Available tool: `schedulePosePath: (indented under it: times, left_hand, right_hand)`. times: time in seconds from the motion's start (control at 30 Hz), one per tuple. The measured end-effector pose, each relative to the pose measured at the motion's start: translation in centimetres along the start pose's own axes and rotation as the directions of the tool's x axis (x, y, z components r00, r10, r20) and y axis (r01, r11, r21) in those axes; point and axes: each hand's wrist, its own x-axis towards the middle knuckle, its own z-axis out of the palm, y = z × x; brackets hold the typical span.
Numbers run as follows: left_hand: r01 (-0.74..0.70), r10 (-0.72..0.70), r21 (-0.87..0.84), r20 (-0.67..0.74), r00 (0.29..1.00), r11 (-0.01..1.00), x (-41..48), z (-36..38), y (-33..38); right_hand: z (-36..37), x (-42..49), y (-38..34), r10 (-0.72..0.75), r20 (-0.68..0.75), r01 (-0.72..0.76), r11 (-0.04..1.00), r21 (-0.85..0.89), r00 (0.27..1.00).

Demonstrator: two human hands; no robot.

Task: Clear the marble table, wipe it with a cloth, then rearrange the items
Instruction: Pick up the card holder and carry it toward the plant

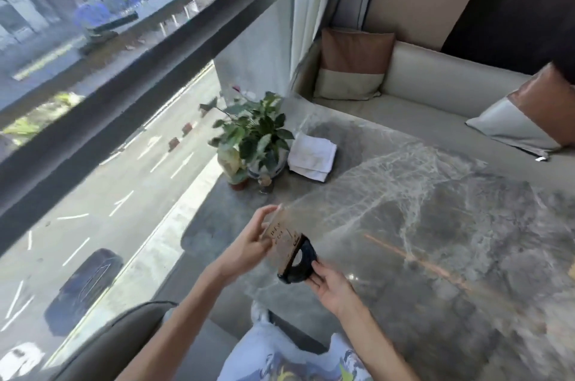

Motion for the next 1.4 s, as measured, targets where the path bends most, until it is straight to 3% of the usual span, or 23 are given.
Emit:
schedulePosePath:
  times: [0.3, 0.53, 0.93, 1.1, 1.27, 1.4]
  left_hand:
    - [0.165, -0.164, 0.02, -0.048, 0.985, 0.986, 5.4, -7.0, -3.1]
    - [0.151, -0.152, 0.069, 0.001, 0.988, 0.986, 11.2, -9.4, -1.0]
    - [0.221, -0.223, 0.065, 0.026, 0.974, 0.973, 16.2, -11.3, -0.5]
    - [0.233, -0.233, 0.018, -0.024, 0.972, 0.972, 16.7, -11.8, -1.5]
    - [0.241, -0.241, 0.014, -0.005, 0.97, 0.97, 16.1, -11.6, -1.2]
    - [0.241, -0.241, 0.022, 0.01, 0.971, 0.97, 15.9, -11.5, -1.2]
  right_hand:
    - [8.5, 7.4, 2.2, 0.129, -0.15, -0.124, 0.991, 0.047, 0.98]
    - [12.6, 12.4, -1.6, 0.049, -0.169, -0.046, 0.999, 0.024, 0.984]
    - [13.8, 19.3, -2.0, 0.098, -0.186, -0.126, 0.982, -0.141, 0.978]
    - [14.1, 20.1, -1.4, 0.024, -0.21, -0.074, 0.969, -0.235, 0.977]
    - [13.0, 20.3, -0.8, 0.005, -0.114, -0.049, 0.921, -0.387, 0.993]
    - [9.2, 25.7, 2.5, -0.023, -0.1, -0.019, 0.915, -0.404, 0.995]
